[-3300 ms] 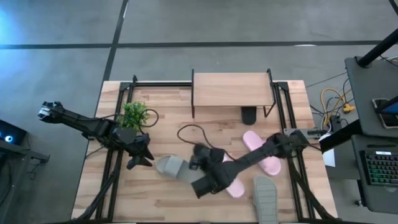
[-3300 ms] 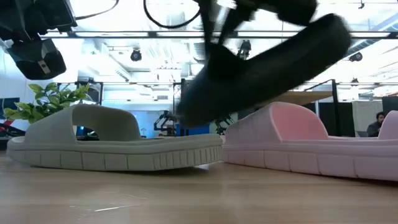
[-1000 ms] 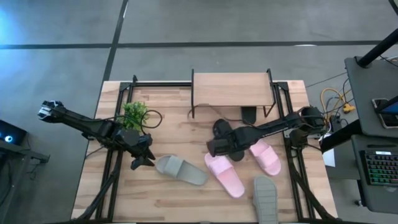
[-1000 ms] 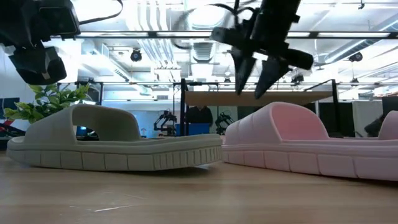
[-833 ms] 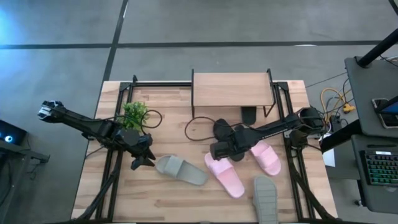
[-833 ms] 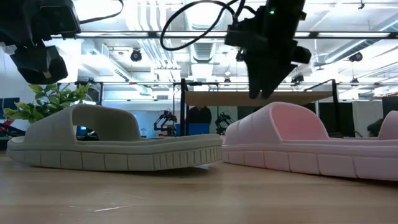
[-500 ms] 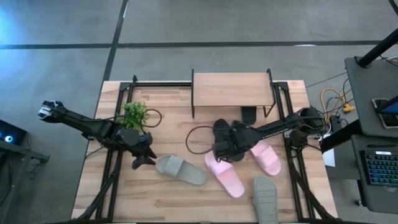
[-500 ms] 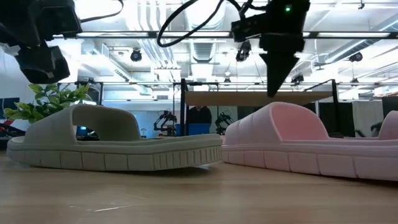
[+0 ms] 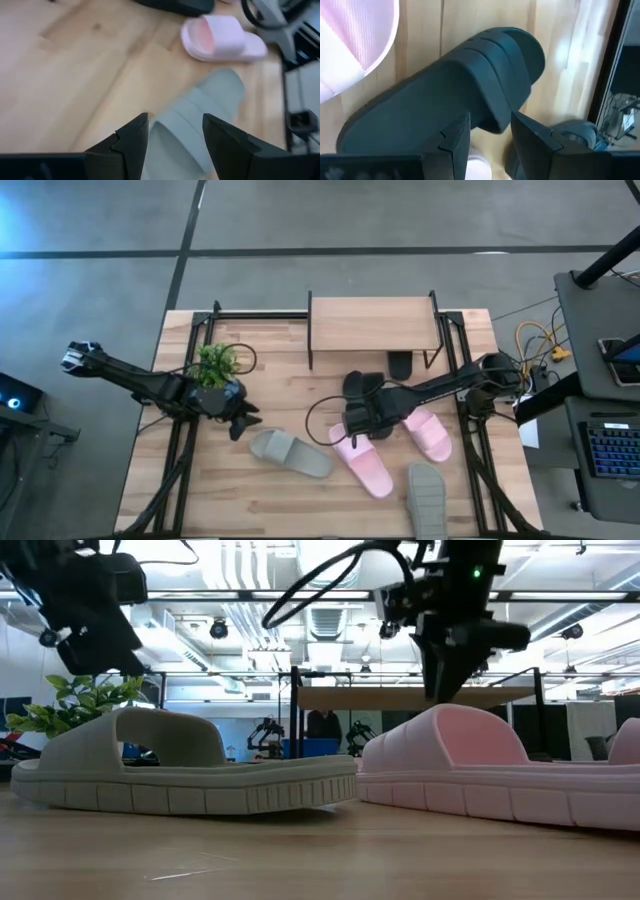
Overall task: Pick and place slides into the shelf
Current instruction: Move the black slipper under the shelf
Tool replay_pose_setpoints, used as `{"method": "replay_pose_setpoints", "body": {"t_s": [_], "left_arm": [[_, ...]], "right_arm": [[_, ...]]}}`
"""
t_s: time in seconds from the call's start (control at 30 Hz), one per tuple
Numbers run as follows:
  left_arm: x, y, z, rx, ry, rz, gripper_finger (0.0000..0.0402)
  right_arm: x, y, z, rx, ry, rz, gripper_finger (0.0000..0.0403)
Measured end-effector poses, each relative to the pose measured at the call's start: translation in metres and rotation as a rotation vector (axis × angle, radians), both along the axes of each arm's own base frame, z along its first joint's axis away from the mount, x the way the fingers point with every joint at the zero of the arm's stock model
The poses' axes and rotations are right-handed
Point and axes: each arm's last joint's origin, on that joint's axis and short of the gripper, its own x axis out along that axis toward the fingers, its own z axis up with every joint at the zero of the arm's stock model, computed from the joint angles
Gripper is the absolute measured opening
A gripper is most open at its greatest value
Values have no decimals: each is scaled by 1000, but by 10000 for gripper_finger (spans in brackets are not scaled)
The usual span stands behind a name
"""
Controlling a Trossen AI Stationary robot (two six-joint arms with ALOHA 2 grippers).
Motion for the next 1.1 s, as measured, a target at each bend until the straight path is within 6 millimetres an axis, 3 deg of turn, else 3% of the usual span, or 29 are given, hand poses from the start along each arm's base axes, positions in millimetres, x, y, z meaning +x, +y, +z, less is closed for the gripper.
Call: {"method": "replay_pose_setpoints", "body": {"t_s": [0.4,0.87,1.1], "left_arm": [[14,-2,-10,40,37,72,173],[30,-7,-25,73,97,84,173],[34,-8,-28,78,102,88,173]], "right_arm": [[1,-6,-19,-86,-5,98,134],[-5,-20,-38,-68,35,73,134],[1,-26,-48,-87,-45,78,134]]}}
